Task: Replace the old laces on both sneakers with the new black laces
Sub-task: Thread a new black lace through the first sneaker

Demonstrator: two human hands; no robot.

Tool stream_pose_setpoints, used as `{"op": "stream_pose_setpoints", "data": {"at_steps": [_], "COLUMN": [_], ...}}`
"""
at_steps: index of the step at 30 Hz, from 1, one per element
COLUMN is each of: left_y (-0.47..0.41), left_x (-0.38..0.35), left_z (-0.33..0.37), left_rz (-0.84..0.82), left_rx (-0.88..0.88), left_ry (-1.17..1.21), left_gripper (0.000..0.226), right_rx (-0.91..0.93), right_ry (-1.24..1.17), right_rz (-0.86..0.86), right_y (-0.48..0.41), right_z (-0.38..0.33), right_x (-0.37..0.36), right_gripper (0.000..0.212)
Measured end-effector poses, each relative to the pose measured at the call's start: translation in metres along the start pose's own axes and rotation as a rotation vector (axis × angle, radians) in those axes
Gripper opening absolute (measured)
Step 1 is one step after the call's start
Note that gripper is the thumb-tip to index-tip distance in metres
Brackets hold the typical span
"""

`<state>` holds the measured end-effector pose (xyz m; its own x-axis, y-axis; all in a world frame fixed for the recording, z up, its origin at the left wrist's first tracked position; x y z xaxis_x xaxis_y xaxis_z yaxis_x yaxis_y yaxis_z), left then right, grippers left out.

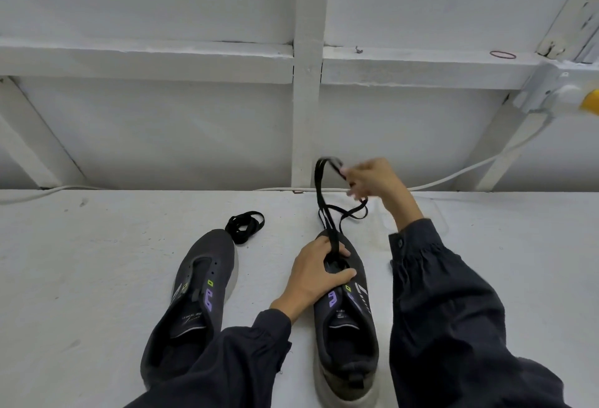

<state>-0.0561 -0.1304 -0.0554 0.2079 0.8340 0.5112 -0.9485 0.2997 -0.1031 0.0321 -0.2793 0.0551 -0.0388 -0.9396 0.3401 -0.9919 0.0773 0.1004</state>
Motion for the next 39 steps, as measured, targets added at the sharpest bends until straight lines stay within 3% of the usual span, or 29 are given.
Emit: {"op": "stream_pose_setpoints", "data": {"at_steps": [3,5,8,12,16,21,24,28,33,39], "left_y": [-0.001,-0.002,-0.003,-0.002,0.000,0.003,0.006,0.008,0.001,0.003], "left_x": [0.000,0.000,-0.001,-0.003,0.000,-0.002,-0.002,-0.001,0.009,0.022], "left_z": [0.000,0.000,0.000,-0.002,0.003,0.002,-0.001,0.000,0.011,0.016], "left_rz": [0.002,0.003,-0.006,-0.005,-0.003,0.014,0.070,0.129,0.057,0.053], "left_rx": [-0.002,0.002,0.014,0.051,0.025,0.023,0.087,0.178,0.201,0.269], "left_ry": [0.002,-0.016,-0.042,-0.075,-0.016,-0.052,-0.005,0.288,0.497,0.622], "left_gripper": [0.029,0.027,0.032,0.056,0.027,0.035,0.040,0.017,0.014,0.011], "right_rx": [-0.119,-0.148,-0.047,0.019,0.045,0.027,0.007,0.006,0.027,0.063], "right_ry": [0.360,0.476,0.368,0.105,-0.080,-0.226,-0.230,-0.198,-0.141,-0.115], "right_rz": [-0.248,-0.377,-0.270,-0.192,-0.028,-0.006,-0.084,-0.102,-0.041,0.111], "right_y": [0.025,0.042,0.051,0.059,0.059,0.062,0.064,0.066,0.072,0.079], "right_z": [0.028,0.042,0.053,0.057,0.045,0.045,0.048,0.049,0.048,0.054], "right_x": [-0.007,-0.018,-0.031,-0.046,-0.044,-0.040,-0.036,-0.032,-0.029,-0.020], "right_gripper": [0.045,0.047,0.035,0.014,0.014,0.022,0.014,0.011,0.001,0.024]}}
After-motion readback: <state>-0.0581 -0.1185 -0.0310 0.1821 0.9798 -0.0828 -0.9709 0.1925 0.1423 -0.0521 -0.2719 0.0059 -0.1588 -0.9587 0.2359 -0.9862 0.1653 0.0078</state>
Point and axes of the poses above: each hand's wrist, its own y-axis away from the middle knuckle, its own x-axis out of the back of the hand, z = x × y, the point moved 4 cm from there along -y, towards the middle knuckle, and after that the axes turned 5 degrees about x, right-handed, at the moved point
